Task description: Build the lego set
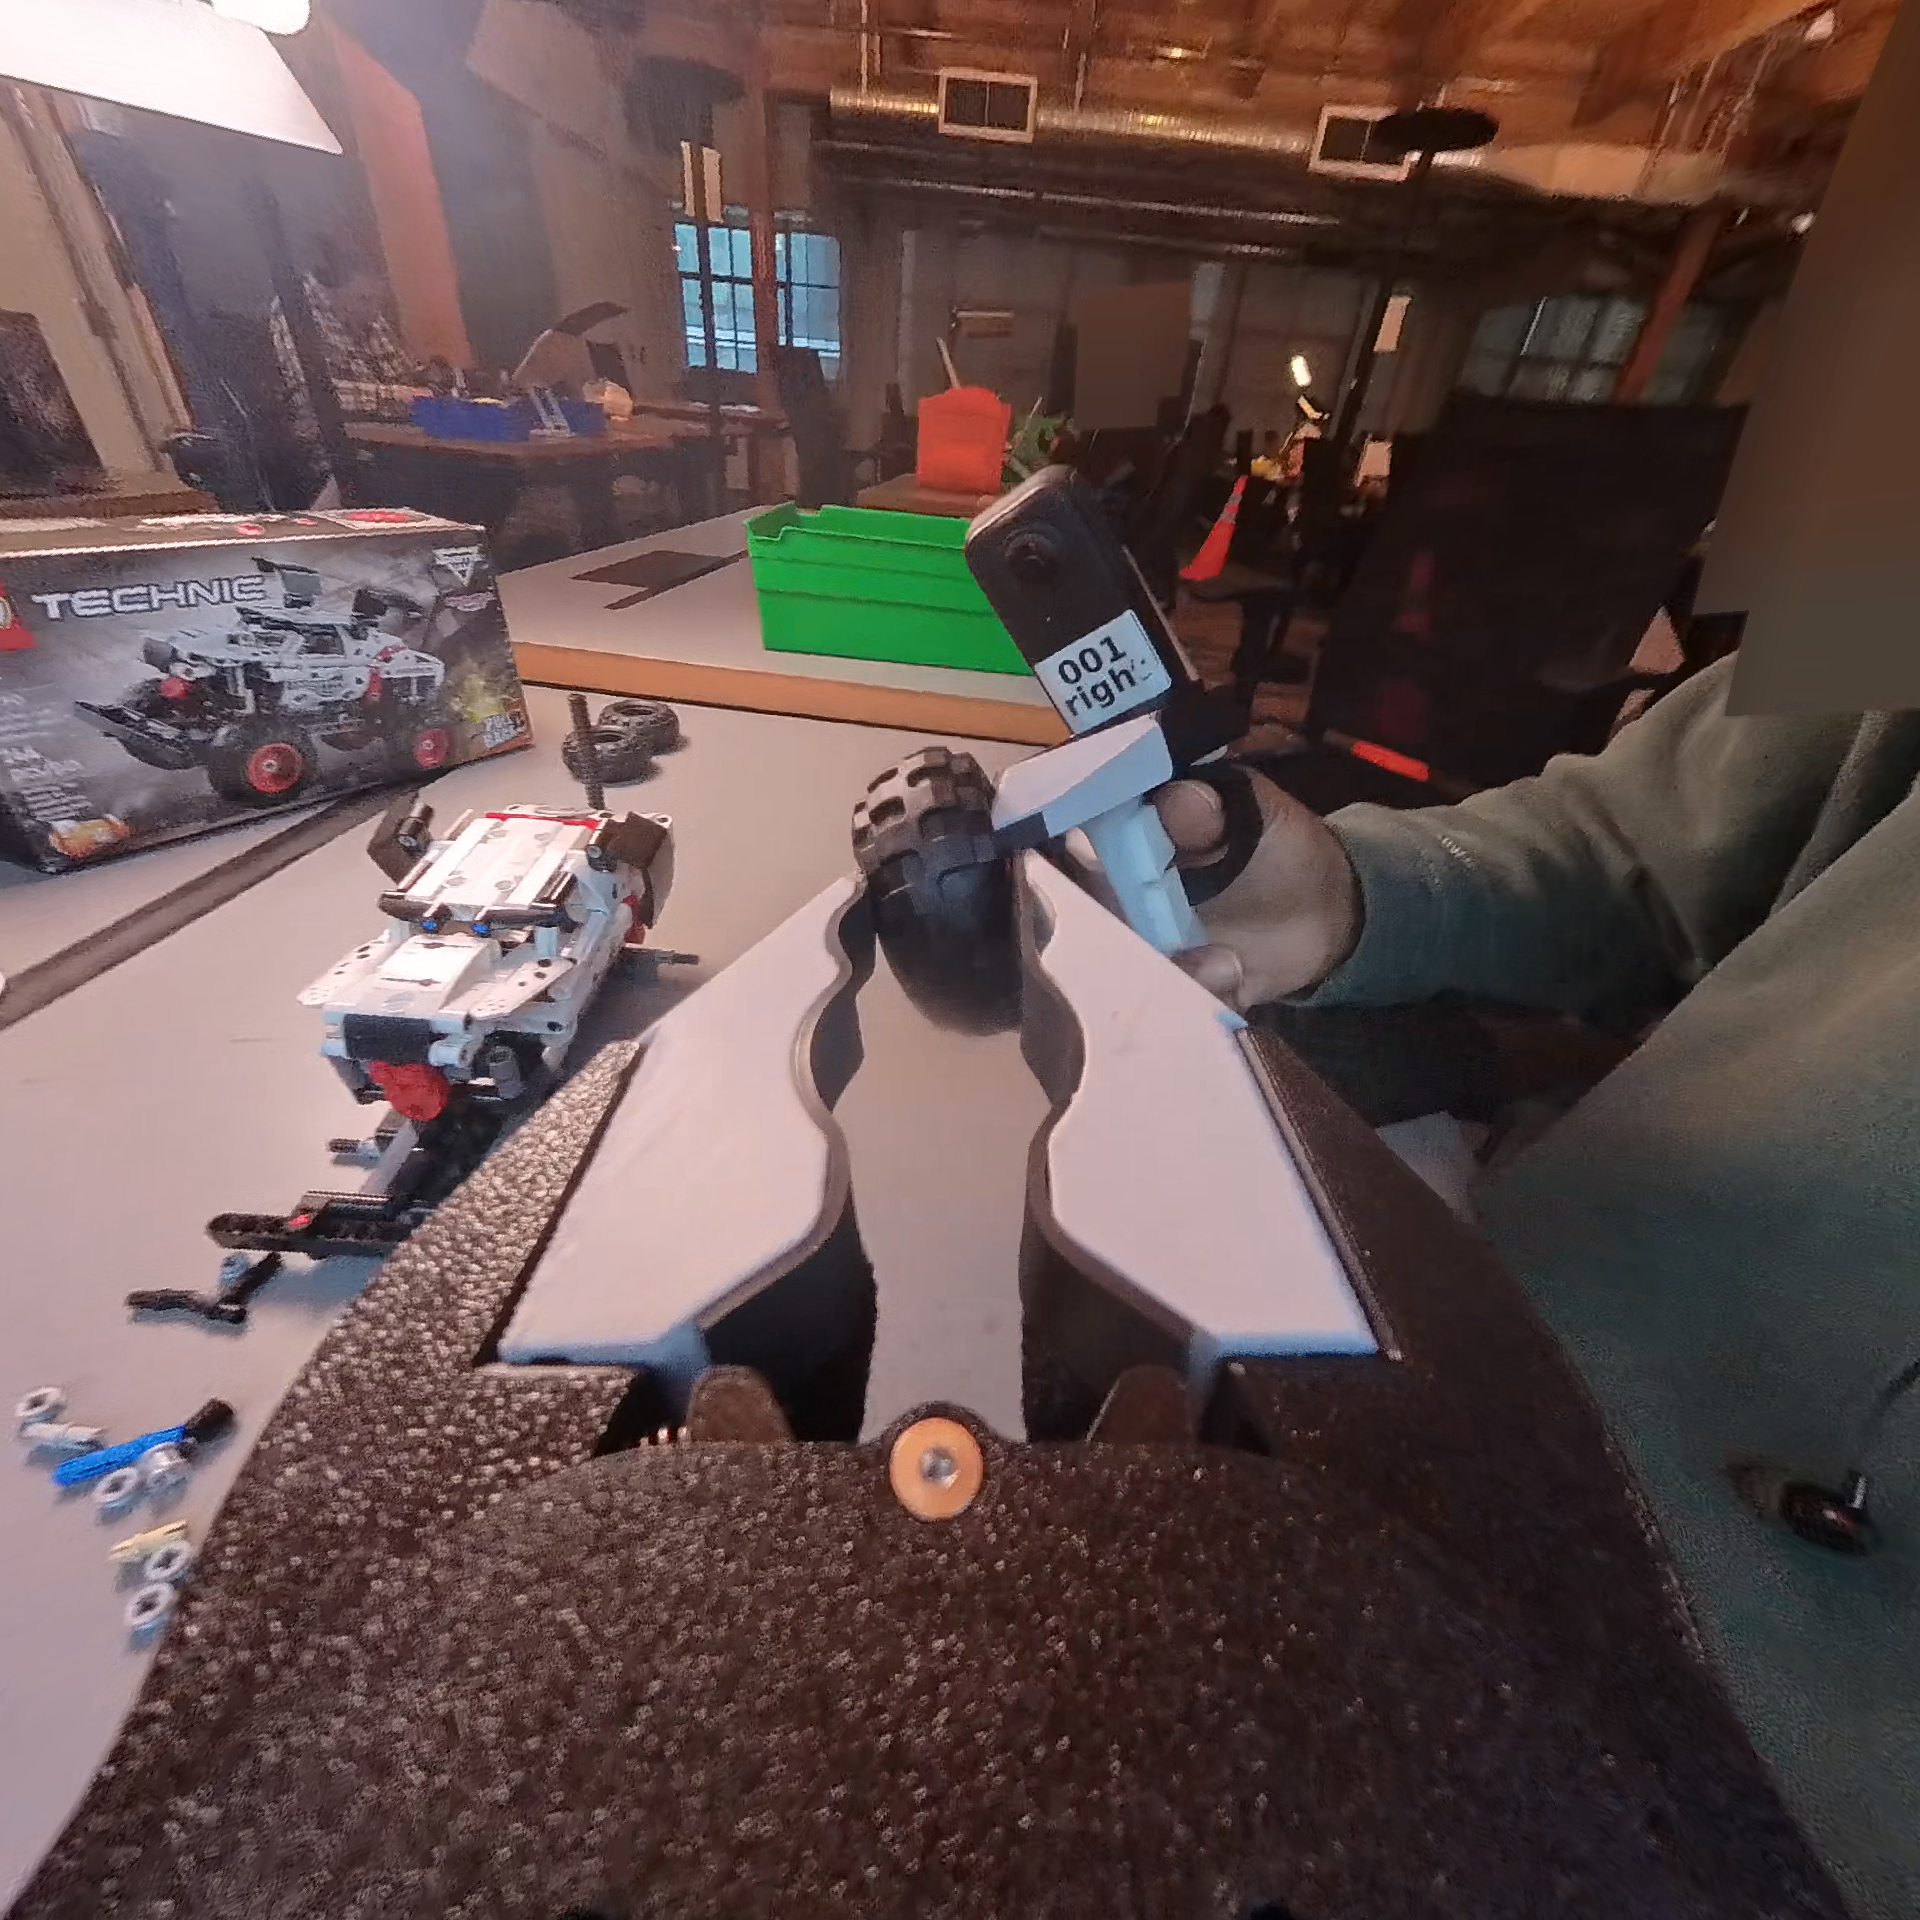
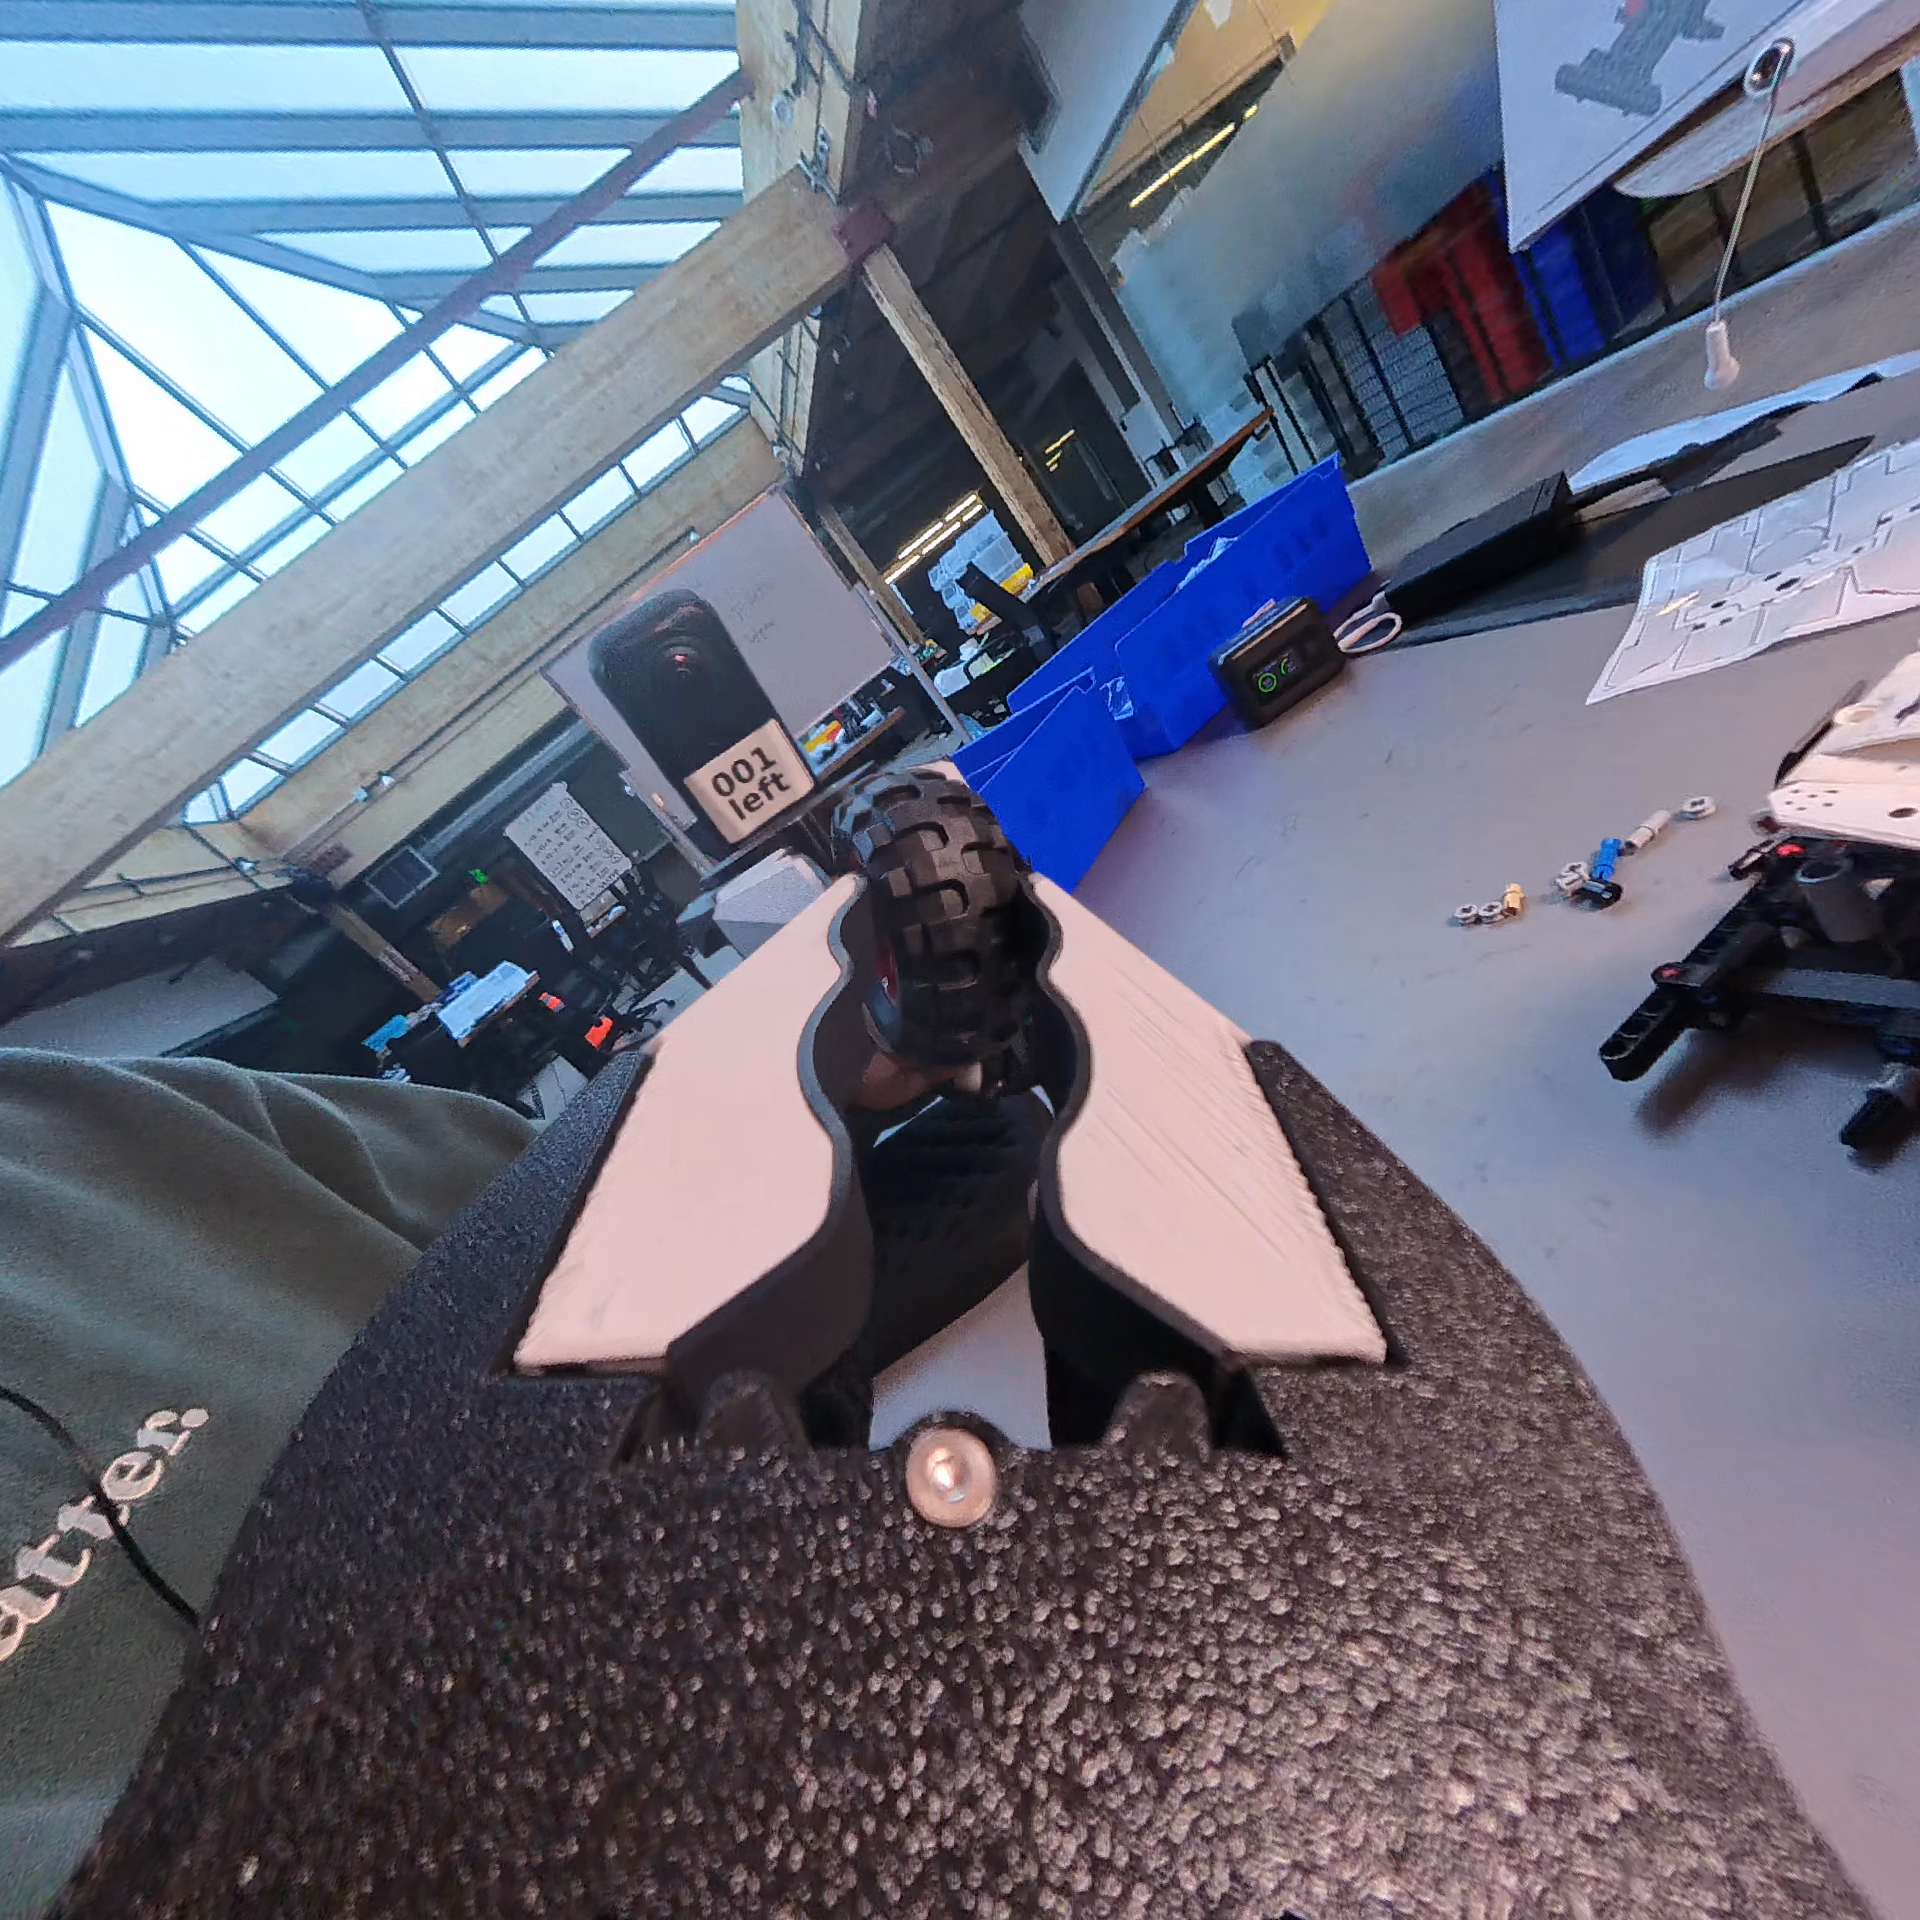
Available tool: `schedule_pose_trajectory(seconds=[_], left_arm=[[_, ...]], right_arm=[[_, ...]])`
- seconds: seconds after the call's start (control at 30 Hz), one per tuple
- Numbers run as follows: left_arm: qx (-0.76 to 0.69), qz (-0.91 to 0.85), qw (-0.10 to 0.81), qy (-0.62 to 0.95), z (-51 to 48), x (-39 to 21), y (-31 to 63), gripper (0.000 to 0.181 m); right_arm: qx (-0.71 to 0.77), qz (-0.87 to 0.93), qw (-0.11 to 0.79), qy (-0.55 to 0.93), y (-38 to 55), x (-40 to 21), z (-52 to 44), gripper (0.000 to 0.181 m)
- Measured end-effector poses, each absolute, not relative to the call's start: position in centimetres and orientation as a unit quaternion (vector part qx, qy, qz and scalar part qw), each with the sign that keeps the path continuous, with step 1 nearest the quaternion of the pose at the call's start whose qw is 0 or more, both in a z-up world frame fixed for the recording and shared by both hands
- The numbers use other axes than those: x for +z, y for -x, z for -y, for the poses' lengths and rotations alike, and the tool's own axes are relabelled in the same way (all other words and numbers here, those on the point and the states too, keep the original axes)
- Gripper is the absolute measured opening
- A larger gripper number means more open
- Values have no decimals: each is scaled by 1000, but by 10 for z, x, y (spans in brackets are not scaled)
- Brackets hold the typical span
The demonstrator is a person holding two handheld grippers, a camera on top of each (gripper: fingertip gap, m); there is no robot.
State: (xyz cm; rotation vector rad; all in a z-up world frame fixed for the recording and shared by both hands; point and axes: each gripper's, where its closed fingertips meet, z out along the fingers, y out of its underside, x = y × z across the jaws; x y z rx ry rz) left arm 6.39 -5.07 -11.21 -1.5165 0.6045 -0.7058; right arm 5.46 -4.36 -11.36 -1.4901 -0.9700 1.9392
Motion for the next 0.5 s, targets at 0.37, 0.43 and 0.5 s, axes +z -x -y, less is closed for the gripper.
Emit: schedule_pose_trajectory(seconds=[0.37,0.43,0.5], left_arm=[[5,-402,638,657,43,-144,-57,16],[64,-421,634,646,41,-149,-55,11],[94,-428,630,641,39,-152,-53,13]], right_arm=[[680,379,219,588,-50,-146,37,23],[669,379,221,600,-49,-152,35,23],[664,376,221,607,-48,-156,33,23]])
